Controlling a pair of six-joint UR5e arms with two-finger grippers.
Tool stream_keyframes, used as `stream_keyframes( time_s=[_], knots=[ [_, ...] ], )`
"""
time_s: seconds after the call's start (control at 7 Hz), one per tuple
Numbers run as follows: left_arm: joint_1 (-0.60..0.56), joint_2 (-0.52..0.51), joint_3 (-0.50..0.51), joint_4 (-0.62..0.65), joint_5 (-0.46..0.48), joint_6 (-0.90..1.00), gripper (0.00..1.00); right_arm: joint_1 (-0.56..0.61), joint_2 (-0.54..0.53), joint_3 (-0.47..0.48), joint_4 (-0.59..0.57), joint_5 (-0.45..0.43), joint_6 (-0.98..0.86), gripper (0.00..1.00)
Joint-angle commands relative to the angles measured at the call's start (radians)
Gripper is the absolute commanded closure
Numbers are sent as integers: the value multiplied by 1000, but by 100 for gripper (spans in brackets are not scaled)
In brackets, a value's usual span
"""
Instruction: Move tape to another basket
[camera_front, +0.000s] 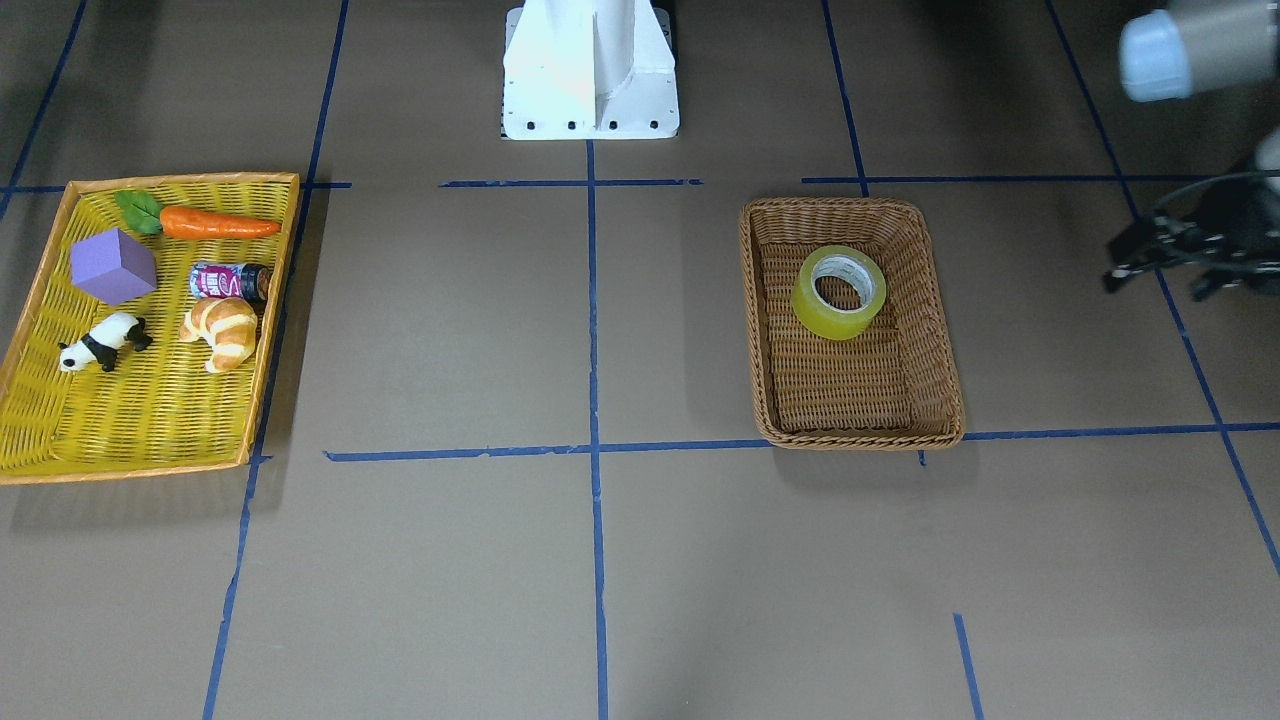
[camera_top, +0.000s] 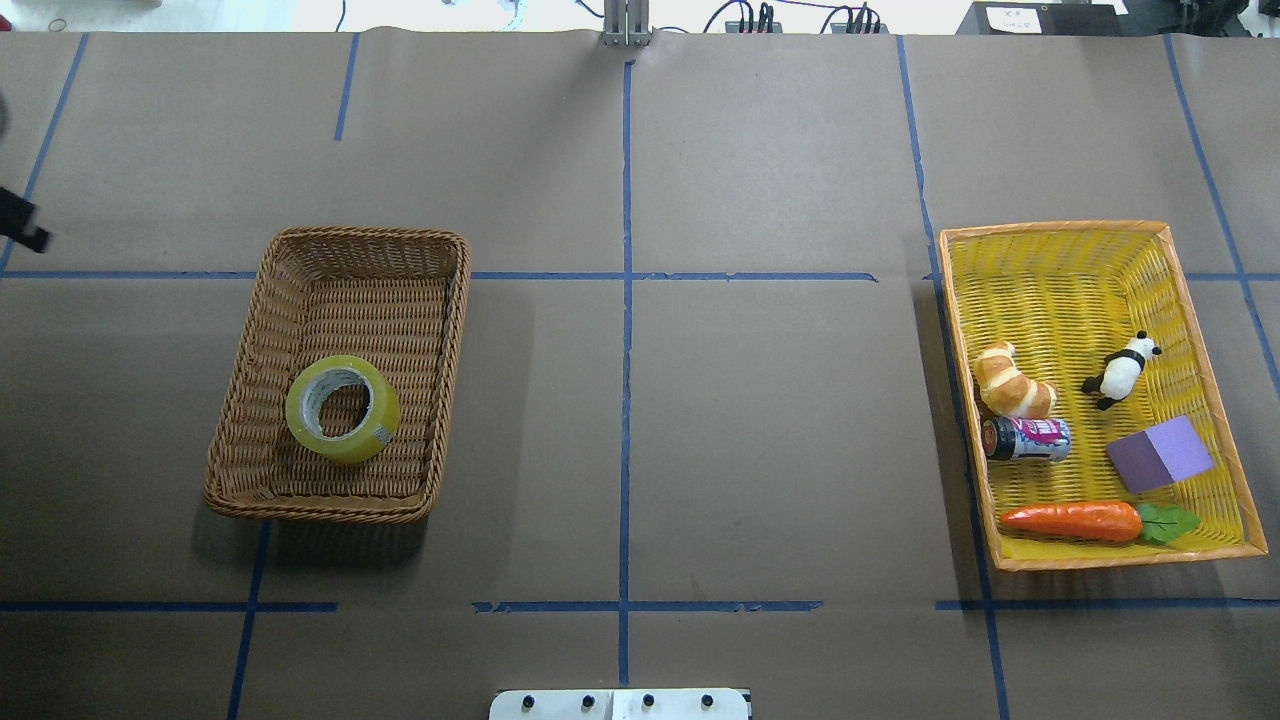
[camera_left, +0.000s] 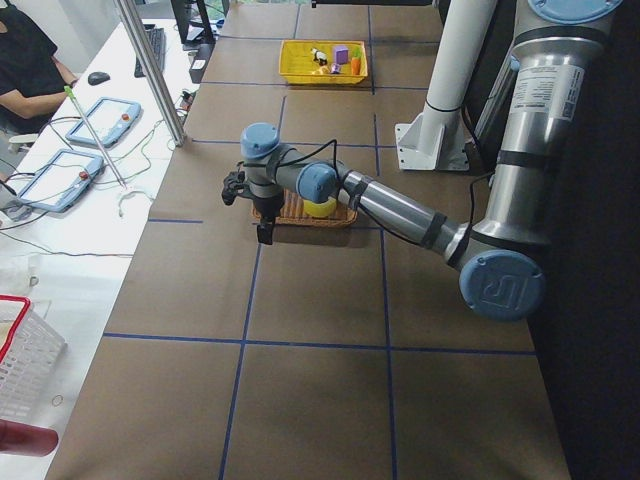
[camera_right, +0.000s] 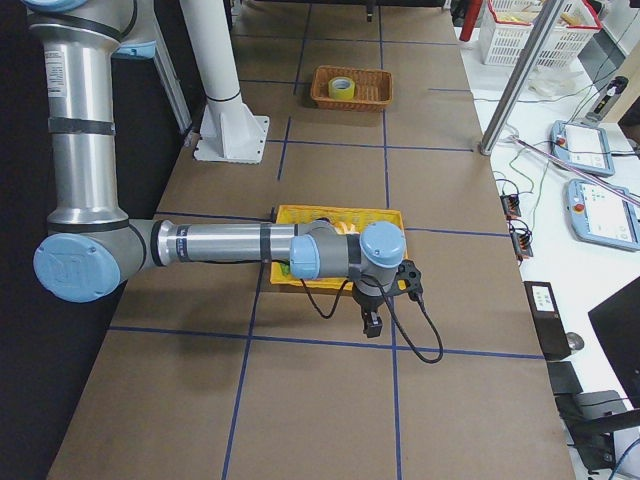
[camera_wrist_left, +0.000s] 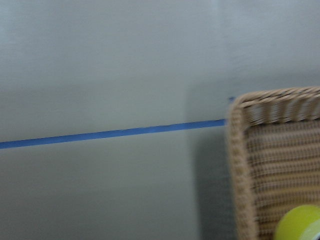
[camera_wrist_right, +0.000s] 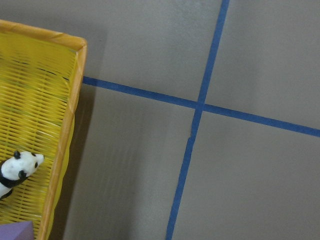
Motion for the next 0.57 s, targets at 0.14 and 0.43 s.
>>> stream_keyframes(
  time_s=[0.14,0.43],
  knots=[
    [-161,76,173,-12,-53,241,0,68,-14,-14,-8,79,4,0],
    [-164,103,198,-12,-51,242,0,75,-15,-14,-11,64,3,0]
  ],
)
